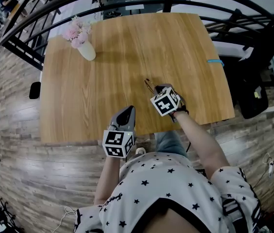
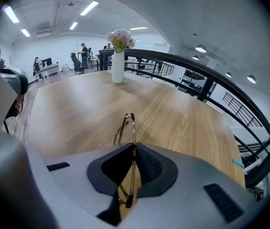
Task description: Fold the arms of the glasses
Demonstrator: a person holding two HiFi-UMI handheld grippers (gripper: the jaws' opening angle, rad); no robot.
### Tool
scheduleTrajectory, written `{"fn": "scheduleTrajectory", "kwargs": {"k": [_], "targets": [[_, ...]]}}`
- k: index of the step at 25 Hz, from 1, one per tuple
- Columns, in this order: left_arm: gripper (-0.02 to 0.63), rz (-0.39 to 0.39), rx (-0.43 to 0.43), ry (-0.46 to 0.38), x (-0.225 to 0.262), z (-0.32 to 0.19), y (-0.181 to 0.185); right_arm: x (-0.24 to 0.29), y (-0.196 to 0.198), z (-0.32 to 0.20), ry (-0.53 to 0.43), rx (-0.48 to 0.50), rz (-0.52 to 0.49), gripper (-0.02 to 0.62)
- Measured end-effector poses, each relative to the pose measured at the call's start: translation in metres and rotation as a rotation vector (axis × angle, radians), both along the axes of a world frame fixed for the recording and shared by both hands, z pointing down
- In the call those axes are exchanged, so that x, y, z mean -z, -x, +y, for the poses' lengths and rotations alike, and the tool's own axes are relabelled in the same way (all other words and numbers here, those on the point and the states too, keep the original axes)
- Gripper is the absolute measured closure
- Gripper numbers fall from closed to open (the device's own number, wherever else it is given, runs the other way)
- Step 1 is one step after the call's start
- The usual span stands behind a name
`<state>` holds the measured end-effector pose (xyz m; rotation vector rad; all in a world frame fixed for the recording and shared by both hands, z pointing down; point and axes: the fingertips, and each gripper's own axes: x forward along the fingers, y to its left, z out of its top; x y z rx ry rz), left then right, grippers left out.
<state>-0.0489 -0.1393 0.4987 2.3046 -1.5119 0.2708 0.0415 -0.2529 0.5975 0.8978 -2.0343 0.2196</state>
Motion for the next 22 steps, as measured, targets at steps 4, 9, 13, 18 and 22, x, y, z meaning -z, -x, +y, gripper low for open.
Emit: {"fn": "scheduleTrajectory", "kwargs": {"k": [4,9,13,18,22], "targets": [[0.598,0.002,0.006,0.005,-0.002,-0.005,0.004,-0.006,0.002,-0.007,-0.008,0.006,0.029,0.563],[0.598,0.006,0.009,0.016,-0.008,-0.007,0.004,-0.012,0.004,-0.012,-0.018,0.017,0.055,0.563],[0.598,0.009,0.011,0.023,-0.009,-0.008,0.008,-0.013,0.009,-0.013,-0.026,0.032,0.075,0.563],[0.598,0.012,0.011,0.026,-0.009,-0.009,0.009,-0.013,0.013,-0.014,-0.035,0.033,0.089,0.563],[0.598,0.010,0.009,0.031,-0.011,-0.008,0.009,-0.016,0.015,-0.011,-0.025,0.039,0.098,0.563]]}}
